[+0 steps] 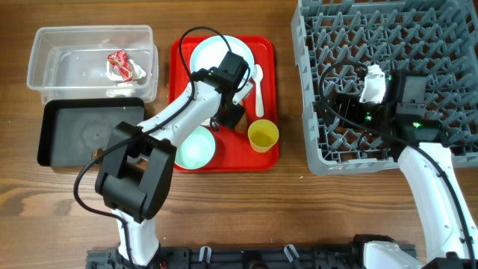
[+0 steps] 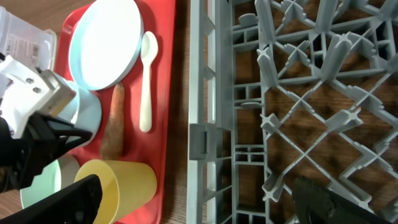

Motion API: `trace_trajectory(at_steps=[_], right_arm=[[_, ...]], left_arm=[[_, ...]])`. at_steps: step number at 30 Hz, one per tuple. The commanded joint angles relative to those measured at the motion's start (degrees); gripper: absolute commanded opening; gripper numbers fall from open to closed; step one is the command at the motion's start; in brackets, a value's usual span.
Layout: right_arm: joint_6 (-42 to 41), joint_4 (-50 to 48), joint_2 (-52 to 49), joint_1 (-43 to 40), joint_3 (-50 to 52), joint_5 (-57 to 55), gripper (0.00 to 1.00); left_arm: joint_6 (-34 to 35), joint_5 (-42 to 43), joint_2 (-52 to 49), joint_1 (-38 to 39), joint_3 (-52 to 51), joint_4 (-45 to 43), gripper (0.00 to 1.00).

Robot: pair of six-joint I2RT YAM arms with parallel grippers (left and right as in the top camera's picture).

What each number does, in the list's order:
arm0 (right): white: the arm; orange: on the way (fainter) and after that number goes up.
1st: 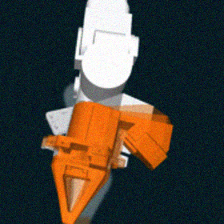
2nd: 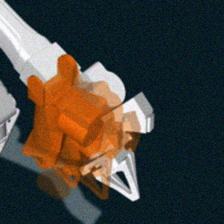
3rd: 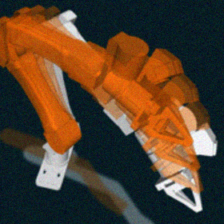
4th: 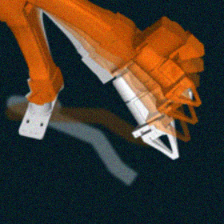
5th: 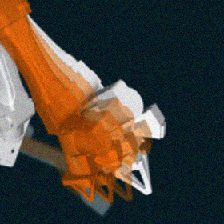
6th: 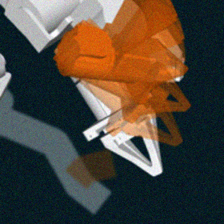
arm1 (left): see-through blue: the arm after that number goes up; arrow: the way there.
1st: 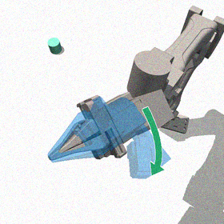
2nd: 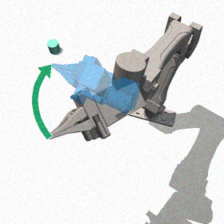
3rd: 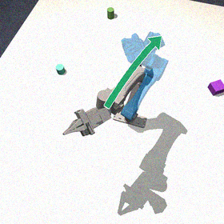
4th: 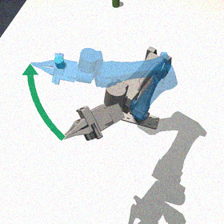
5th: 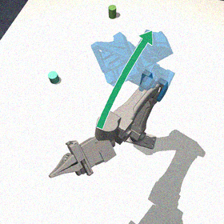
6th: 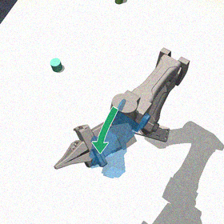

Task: Sort waste into correct bins and load items into the dishwasher rack
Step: 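Grasp the rim of the white rice bowl with left gripper, then move the rice bowl over the black tray and pour out the rice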

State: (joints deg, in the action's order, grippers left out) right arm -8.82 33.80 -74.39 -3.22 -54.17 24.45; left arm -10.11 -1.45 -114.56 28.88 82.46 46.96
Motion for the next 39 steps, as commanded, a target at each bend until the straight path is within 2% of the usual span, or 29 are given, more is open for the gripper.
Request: trace_trajectory(at_steps=[1,6,10,16,20,22,24,28,32,35,39], right_arm=[[-0.37,-0.09,-0.42,-0.07,-1.2,0.94,1.0],[-0.35,-0.09,-0.42,-0.07,-1.2,0.92,1.0],[-0.37,-0.11,-0.42,-0.07,-1.2,0.92,1.0],[-0.28,-0.11,-0.42,-0.07,-1.2,0.87,1.0],[-0.28,-0.11,-0.42,-0.07,-1.2,0.68,1.0],[-0.31,-0.11,-0.42,-0.07,-1.2,0.68,1.0],[-0.31,-0.11,-0.42,-0.07,-1.2,0.7,1.0],[-0.31,-0.09,-0.42,-0.07,-1.2,0.7,1.0],[-0.37,-0.13,-0.42,-0.07,-1.2,0.7,1.0],[-0.33,-0.11,-0.42,-0.07,-1.2,0.7,1.0],[-0.35,-0.07,-0.42,-0.07,-1.2,0.72,1.0]], left_arm=[[4.28,0.72,2.82,-0.48,4.63,1.49,0.04],[9.84,1.16,5.46,-2.54,8.98,4.55,0.04],[14.29,7.3,9.31,-6.32,10.67,7.69,0.04],[16.63,20.59,15.43,-17.14,10.67,14.8,0.04],[16.55,23.56,17.55,-25.2,10.67,20.22,0.04],[15.87,23.58,17.94,-29.14,10.67,22.58,0.04],[11.96,25.07,17.97,-33.14,10.6,25.09,0.04],[4.92,32.09,17.97,-40.5,8.31,26.97,0.04],[-0.31,43.39,17.9,-48.04,3.67,23.34,0.04],[-0.5,50.88,17.9,-54.88,-1.9,17.81,0.04],[-1.99,59.54,17.79,-60.13,-6.93,13.2,0.04]])
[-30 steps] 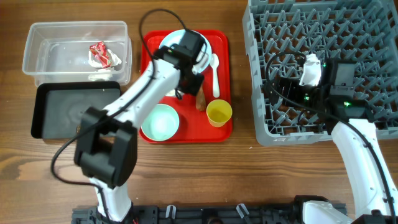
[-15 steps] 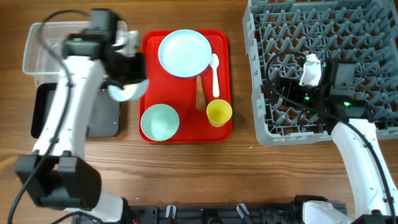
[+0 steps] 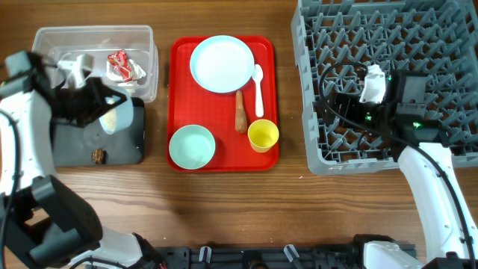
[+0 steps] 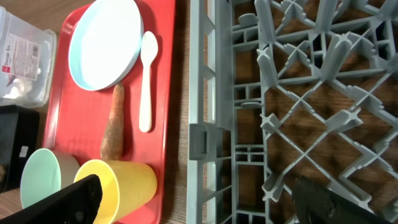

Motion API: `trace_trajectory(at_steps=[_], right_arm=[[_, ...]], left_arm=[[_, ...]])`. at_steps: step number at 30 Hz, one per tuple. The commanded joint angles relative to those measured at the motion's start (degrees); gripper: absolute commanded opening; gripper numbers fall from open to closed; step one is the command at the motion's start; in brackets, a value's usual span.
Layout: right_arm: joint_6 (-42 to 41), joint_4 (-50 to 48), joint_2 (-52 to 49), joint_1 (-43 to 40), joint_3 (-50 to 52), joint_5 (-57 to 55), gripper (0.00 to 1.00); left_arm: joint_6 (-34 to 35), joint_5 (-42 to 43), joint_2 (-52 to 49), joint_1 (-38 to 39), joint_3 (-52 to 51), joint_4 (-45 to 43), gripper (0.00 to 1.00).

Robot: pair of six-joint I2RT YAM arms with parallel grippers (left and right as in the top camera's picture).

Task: Sort waste into correct bins and load items into the dishwasher rack
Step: 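Move the rice bowl over the black tray and pour out the rice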

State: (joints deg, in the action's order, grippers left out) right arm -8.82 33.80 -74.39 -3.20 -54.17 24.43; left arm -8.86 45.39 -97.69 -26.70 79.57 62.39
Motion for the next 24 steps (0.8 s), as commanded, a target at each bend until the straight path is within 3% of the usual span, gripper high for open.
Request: trace_trajectory(at_steps=[1,11,24], right_arm=[[-0.35,-0.07,-0.42,-0.09,-1.2,0.74,1.0],[-0.39,0.33,-0.42,-0.09,-1.2,0.76,1.0],[-0.81,0.98,-0.42,-0.09,-1.2,0.76,1.0]], left_arm=[[-3.19,15.02,0.9,-5.99,-5.55,-3.61,0.04],[-3.21,27.47,-2.58,-14.01,-12.0,-10.01,0.04],[-2.69,42.14,-9.35,-17.29,-12.02,-12.48,0.04]])
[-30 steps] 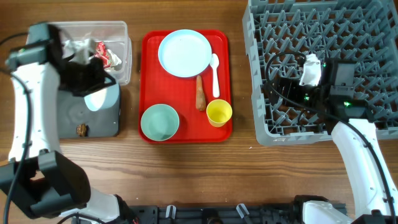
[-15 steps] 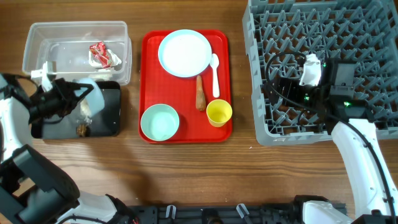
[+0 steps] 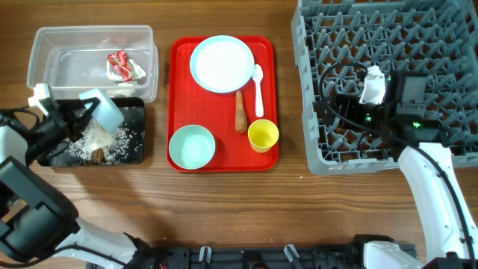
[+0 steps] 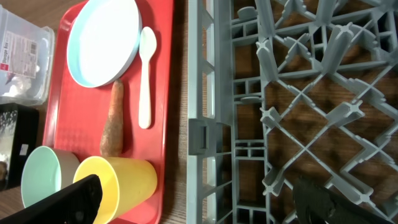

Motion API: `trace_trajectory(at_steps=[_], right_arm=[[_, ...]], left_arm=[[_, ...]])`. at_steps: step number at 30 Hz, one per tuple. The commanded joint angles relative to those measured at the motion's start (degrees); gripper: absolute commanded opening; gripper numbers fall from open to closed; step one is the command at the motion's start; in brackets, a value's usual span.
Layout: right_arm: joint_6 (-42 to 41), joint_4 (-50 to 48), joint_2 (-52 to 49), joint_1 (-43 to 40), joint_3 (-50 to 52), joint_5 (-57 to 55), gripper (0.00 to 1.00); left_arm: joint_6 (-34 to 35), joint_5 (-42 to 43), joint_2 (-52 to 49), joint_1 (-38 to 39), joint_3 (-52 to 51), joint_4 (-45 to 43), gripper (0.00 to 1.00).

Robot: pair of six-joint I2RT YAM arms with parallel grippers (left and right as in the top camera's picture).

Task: Sort waste into correct bins and load items into the dishwasher rack
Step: 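Move the rice bowl over the black tray and pour out the rice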

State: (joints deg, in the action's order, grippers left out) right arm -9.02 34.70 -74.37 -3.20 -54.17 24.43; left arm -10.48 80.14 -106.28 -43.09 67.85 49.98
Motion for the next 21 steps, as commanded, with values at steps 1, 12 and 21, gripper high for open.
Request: trace_trajectory(at_steps=[1,12,21], right_arm=[[-0.61,0.09,-0.44,-0.09,-1.2,0.76,1.0],[-0.63,0.52,-0.44,-0.09,-1.2,0.74,1.0],[-0.61,0.52,-0.44,-0.09,-1.2,0.76,1.0]], left_arm=[[-0.59,8.24,-0.76,-1.11,-0.31,-0.07,0.04],[11.02,10.23,-0.76,-3.21,-0.31,0.57,0.04],[10.97,10.23,-0.76,-3.69,-0.31,0.57,0.04]])
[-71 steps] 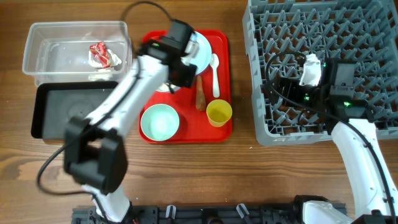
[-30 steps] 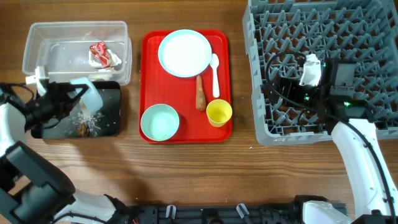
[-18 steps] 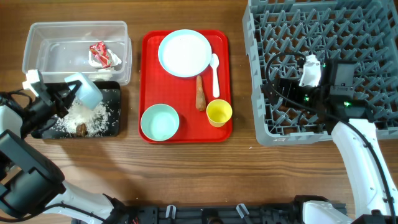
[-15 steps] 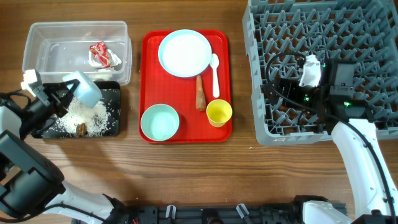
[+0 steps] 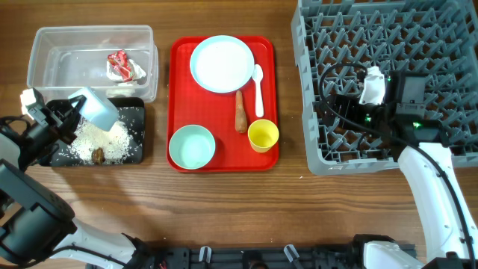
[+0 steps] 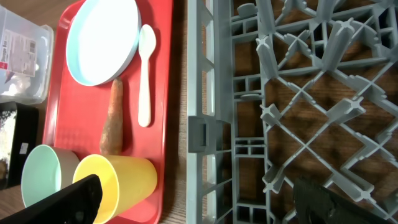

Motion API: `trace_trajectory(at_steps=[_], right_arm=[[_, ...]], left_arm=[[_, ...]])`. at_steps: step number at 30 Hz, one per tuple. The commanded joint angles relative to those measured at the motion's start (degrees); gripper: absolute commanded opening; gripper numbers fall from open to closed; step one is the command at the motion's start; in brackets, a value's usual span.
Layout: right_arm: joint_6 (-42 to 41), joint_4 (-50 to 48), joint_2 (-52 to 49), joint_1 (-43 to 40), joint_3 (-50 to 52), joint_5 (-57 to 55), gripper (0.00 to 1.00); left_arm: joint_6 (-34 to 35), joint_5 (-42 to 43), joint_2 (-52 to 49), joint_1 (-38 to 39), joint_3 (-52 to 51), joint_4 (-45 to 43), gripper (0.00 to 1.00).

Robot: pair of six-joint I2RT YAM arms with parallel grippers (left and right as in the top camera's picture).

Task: Sort waste into correct bins and load items into the dishwasher rack
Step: 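Move the rice bowl over the black tray and pour out the rice, then return the emptied white bowl to the red tray with left gripper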

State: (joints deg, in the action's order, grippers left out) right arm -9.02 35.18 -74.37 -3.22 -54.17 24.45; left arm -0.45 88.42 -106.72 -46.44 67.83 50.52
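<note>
My left gripper (image 5: 73, 113) is shut on a pale blue cup (image 5: 95, 109), held tilted over the black bin (image 5: 133, 153). White rice (image 5: 101, 140) and a brown scrap (image 5: 98, 155) lie in that bin. On the red tray (image 5: 176, 90) sit a pale blue plate (image 5: 222, 63), a white spoon (image 5: 258, 88), a brown carrot-like piece (image 5: 240, 112), a yellow cup (image 5: 263, 135) and a mint bowl (image 5: 192, 147). My right gripper (image 6: 196, 205) hangs open and empty over the left edge of the grey dishwasher rack (image 5: 388, 45).
A clear bin (image 5: 45, 45) behind the black bin holds a red wrapper (image 5: 119, 64). Bare wooden table (image 5: 246, 209) runs along the front. The rack wall (image 6: 208, 124) stands between my right gripper and the tray.
The pale blue cup is a little higher and further left over the black bin. The rice that was falling from it now lies spread on the bin floor. My right arm has not moved.
My left gripper was on the red tray beside the plate, at a pale blue cup. Then it held that cup over the bins at the far left. Then the cup was tipped, rice spilling into the black bin, where it now lies. My right gripper stayed open over the rack.
</note>
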Motion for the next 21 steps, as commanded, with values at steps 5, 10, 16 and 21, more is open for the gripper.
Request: trace_trajectory(at_steps=[5,10,16,21], right_arm=[[-0.63,0.04,-0.44,-0.07,-1.2,0.74,1.0],[-0.63,-0.11,-0.44,-0.07,-1.2,0.72,1.0],[-1.64,-0.63,-0.44,-0.07,-1.2,0.72,1.0],[-1.64,-0.61,-0.44,-0.07,-1.2,0.72,1.0]], left_arm=[[0.94,1.92,-0.33,-0.33,-0.26,0.0,0.04],[0.96,1.92,1.09,1.07,-0.15,0.07,0.04],[0.94,1.73,7.43,8.33,3.65,-0.92,0.04],[1.31,-12.0,13.53,20.06,9.84,-2.36,0.04]])
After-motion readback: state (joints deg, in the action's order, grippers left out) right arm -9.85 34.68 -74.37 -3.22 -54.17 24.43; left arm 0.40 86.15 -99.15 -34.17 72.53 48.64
